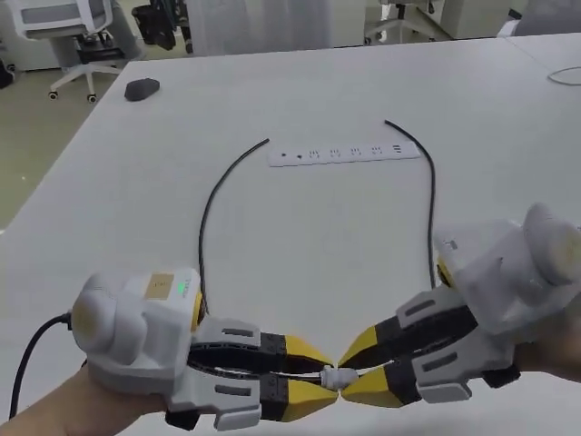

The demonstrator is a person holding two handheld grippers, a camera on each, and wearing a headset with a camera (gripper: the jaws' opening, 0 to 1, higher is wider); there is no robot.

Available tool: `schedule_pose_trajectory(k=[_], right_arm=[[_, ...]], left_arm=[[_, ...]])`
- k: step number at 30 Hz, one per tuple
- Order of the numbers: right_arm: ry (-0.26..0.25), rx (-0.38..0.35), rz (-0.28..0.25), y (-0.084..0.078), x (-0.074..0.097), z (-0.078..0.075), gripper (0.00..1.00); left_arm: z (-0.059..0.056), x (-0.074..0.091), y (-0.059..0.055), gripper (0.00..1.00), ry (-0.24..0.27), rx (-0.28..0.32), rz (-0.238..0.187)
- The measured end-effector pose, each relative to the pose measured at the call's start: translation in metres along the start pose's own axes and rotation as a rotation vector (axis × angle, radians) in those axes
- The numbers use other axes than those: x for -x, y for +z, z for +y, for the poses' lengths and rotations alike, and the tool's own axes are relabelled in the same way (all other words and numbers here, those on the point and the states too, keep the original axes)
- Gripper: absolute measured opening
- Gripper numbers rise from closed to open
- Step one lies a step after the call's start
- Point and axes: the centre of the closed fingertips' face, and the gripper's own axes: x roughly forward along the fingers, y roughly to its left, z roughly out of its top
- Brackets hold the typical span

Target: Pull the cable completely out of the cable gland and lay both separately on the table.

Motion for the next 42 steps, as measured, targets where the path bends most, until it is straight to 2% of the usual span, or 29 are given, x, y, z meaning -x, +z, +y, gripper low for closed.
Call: schedule_pose_trajectory(k=[5, 15, 19, 25, 30, 33, 34, 35, 37, 38, 39, 40, 41, 42], right_arm=[[0.005, -0.003, -0.011, 0.004, 0.001, 0.001, 0.08], [-0.068, 0.126, -0.001, 0.005, -0.001, 0.001, 0.07], [-0.108, 0.194, 0.015, 0.005, 0.000, 0.000, 0.07], [-0.134, 0.269, 0.035, 0.004, -0.002, -0.001, 0.07], [-0.141, 0.302, 0.041, 0.004, -0.001, -0.002, 0.07], [-0.139, 0.299, 0.039, 0.004, -0.001, -0.003, 0.07], [-0.125, 0.271, 0.037, 0.004, -0.001, -0.002, 0.07], [-0.110, 0.230, 0.037, 0.003, -0.001, -0.001, 0.08], [-0.119, 0.199, 0.010, 0.007, 0.001, -0.004, 0.08], [-0.113, 0.147, -0.012, 0.010, 0.002, -0.004, 0.09], [-0.102, 0.111, -0.027, 0.013, 0.004, -0.004, 0.09], [-0.110, 0.075, -0.042, 0.016, 0.006, -0.007, 0.11], [-0.102, 0.055, -0.052, 0.017, 0.007, -0.008, 0.13], [-0.085, 0.010, -0.067, 0.018, 0.009, -0.008, 0.15]], left_arm=[[0.000, 0.003, 0.004, 0.15, -0.002, 0.007, -0.020], [0.004, 0.003, 0.004, 0.15, 0.018, 0.024, -0.019], [0.006, 0.002, 0.003, 0.15, 0.027, 0.107, -0.026], [0.010, 0.002, 0.001, 0.15, 0.034, 0.209, -0.030], [0.010, 0.002, 0.001, 0.15, 0.035, 0.233, -0.032], [0.009, 0.002, 0.002, 0.15, 0.034, 0.219, -0.038], [0.008, 0.002, 0.002, 0.15, 0.032, 0.214, -0.038], [0.006, 0.001, 0.001, 0.15, 0.024, 0.183, -0.039], [0.007, 0.002, 0.003, 0.15, 0.032, 0.172, -0.049], [0.008, 0.004, 0.004, 0.15, 0.032, 0.172, -0.053], [0.008, 0.005, 0.005, 0.15, 0.034, 0.156, -0.056], [0.008, 0.006, 0.006, 0.15, 0.033, 0.105, -0.052], [0.006, 0.006, 0.006, 0.15, 0.026, 0.099, -0.049], [0.006, 0.007, 0.010, 0.15, 0.020, 0.049, -0.061]])
